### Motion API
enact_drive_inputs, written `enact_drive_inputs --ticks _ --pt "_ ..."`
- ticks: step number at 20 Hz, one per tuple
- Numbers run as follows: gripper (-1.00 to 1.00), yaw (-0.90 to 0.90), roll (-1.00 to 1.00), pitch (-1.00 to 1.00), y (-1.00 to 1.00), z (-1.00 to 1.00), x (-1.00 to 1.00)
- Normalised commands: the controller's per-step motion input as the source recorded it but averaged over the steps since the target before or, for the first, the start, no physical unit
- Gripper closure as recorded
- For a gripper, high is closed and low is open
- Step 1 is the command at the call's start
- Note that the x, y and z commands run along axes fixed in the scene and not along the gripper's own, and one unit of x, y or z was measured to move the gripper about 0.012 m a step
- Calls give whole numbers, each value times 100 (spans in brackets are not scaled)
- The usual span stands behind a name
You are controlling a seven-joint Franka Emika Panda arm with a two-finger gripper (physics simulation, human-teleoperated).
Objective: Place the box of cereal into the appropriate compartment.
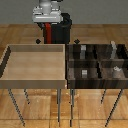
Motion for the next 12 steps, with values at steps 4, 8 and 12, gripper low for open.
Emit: enact_drive_inputs --ticks 4,8,12 --pt "100 0 0 0 100 0 0" --pt "100 0 0 0 100 0 0" --pt "100 0 0 0 100 0 0"
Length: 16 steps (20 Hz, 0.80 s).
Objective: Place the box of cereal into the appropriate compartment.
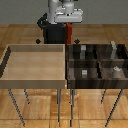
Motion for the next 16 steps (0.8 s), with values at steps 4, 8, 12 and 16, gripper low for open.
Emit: enact_drive_inputs --ticks 4,8,12,16 --pt "100 0 0 0 100 0 0" --pt "100 0 0 0 100 0 0" --pt "100 0 0 0 100 0 0" --pt "100 0 0 0 100 0 0"
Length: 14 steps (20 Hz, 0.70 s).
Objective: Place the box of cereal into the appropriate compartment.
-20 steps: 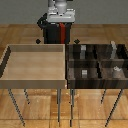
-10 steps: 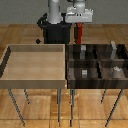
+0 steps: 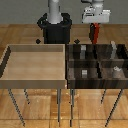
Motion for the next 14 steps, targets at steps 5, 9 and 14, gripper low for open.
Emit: enact_drive_inputs --ticks 5,9,14 --pt "100 0 0 0 100 0 0" --pt "100 0 0 0 100 0 0" --pt "100 0 0 0 60 -20 0"
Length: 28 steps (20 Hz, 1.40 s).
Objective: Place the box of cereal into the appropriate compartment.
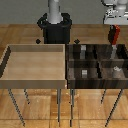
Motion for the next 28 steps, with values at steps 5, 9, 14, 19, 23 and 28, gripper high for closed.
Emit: enact_drive_inputs --ticks 5,9,14,19,23,28 --pt "100 0 0 0 0 -100 0" --pt "100 0 0 0 0 -75 8" --pt "100 0 0 0 0 0 20" --pt "100 0 0 0 0 -20 20" --pt "100 0 0 0 0 0 0" --pt "100 0 0 0 0 -60 0"
